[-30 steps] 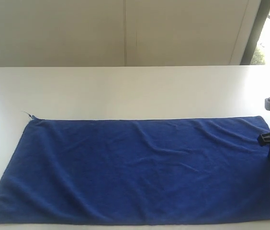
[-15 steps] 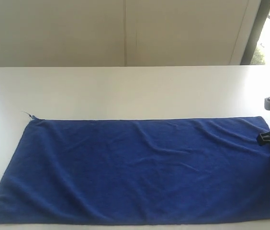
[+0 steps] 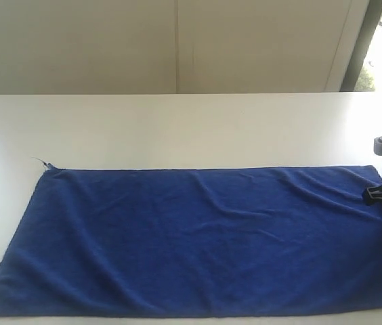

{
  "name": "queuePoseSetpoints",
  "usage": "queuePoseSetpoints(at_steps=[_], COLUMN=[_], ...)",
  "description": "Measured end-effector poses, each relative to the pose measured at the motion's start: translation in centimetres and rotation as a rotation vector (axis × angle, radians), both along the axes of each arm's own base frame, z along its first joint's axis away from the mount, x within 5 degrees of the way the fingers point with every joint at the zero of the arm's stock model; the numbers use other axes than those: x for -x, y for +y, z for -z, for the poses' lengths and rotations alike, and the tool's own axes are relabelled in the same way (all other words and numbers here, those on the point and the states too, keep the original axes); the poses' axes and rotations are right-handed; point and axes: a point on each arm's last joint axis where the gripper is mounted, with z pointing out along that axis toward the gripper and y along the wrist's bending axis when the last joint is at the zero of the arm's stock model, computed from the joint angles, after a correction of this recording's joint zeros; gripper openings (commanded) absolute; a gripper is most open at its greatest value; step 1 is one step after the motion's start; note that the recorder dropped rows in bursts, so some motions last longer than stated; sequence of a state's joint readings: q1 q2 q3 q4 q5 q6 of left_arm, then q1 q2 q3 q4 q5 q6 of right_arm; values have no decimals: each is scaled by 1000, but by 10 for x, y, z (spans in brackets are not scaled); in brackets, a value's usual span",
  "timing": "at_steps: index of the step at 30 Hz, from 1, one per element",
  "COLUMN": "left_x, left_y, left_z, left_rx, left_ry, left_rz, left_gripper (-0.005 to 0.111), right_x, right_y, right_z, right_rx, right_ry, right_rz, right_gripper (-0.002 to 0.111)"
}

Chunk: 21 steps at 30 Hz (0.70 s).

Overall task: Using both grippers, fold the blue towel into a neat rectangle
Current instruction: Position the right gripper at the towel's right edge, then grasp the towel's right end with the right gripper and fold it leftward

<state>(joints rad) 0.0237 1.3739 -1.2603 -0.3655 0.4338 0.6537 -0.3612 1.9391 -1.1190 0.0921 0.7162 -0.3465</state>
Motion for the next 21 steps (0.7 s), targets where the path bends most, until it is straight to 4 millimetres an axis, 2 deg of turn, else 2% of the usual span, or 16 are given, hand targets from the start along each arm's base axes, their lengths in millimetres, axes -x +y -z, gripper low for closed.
queuePoseSetpoints(at_steps=[6, 14, 17, 21], left_x=[0, 0, 0, 0], left_y=[0, 0, 0, 0], left_z=[0, 0, 0, 0], left_rx=[0, 0, -1, -1], left_ry=[0, 0, 0, 0], left_rz=[0, 0, 1, 1], left_gripper=[0, 0, 0, 0], right_x=[0, -3, -4, -9], right_y=[0, 1, 7, 25], right_z=[-5, -27, -30, -31], right_rx=[2, 6, 3, 2], right_ry=[-7, -61, -62, -64], right_rz=[-1, 4, -13, -68], right_gripper=[8, 8, 8, 8])
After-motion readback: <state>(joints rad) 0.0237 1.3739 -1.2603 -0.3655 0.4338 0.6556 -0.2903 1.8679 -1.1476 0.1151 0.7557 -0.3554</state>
